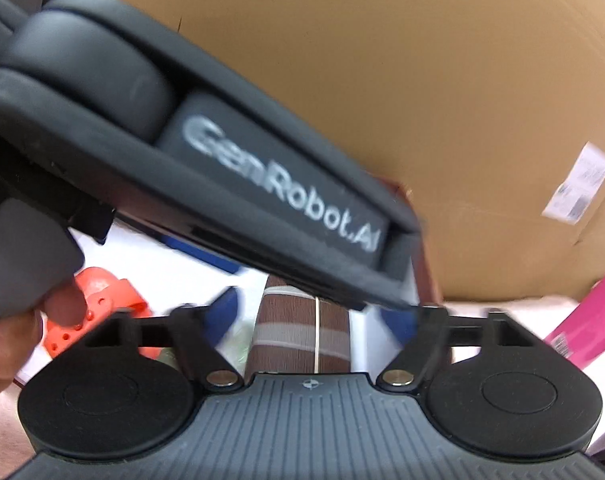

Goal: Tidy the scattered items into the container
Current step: 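Carry the pencil case over the shoebox and open the left gripper, then withdraw both grippers from the shoebox back toward the clutter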

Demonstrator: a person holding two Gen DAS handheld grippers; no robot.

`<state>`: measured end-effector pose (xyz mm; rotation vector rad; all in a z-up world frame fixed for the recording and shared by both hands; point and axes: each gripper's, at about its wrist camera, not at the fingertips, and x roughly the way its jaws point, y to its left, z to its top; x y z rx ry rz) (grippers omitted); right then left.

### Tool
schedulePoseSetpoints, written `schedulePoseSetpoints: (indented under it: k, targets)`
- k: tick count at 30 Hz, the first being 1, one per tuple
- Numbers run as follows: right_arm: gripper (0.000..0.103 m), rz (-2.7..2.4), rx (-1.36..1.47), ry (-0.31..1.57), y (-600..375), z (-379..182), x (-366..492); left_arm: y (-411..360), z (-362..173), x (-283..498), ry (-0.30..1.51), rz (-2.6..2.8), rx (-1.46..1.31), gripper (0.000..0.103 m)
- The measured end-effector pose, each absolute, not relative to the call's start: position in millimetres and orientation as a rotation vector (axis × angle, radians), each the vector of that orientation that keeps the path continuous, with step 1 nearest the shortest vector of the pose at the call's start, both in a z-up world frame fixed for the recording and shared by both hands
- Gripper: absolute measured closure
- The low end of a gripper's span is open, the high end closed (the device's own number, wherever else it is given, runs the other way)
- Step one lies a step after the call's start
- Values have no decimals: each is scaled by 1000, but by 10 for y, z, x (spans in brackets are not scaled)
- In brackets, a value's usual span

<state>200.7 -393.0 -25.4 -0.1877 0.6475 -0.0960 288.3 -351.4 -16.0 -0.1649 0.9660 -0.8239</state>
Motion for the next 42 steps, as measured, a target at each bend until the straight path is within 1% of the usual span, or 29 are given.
schedulePoseSetpoints:
  k: [2, 4, 5, 10, 18, 23, 28, 32, 42]
  targets:
    - [10, -93, -200, 643, -3885, -221, 1950, -3468, -163, 2882, 973, -806, -175, 4]
    - [4, -88, -196, 645, -3843, -206, 1896, -3412, -153, 2877, 983, -799, -187, 3]
    - [3, -83, -194, 641, -3820, -201, 1863, -3384, -146, 2862, 980, -799, -189, 3]
    - [3, -84, -215, 635, -3680, -185, 1740, -3302, -89, 2745, 930, -792, -147, 2]
    - [2, -104, -274, 611, -3442, -93, 1498, -3176, 20, 2575, 905, -806, -135, 2]
    - [1, -123, -304, 578, -3279, -9, 1289, -3064, 129, 2372, 845, -816, -101, 2]
    - [1, -148, -315, 517, -3083, 82, 1002, -2884, 249, 2089, 784, -830, -71, 2]
    - [1, -139, -273, 461, -2923, 153, 705, -2680, 295, 1875, 750, -833, -86, 1]
    - [0, -105, -205, 315, -2377, 141, -105, -2114, 259, 1311, 660, -816, -110, 0]
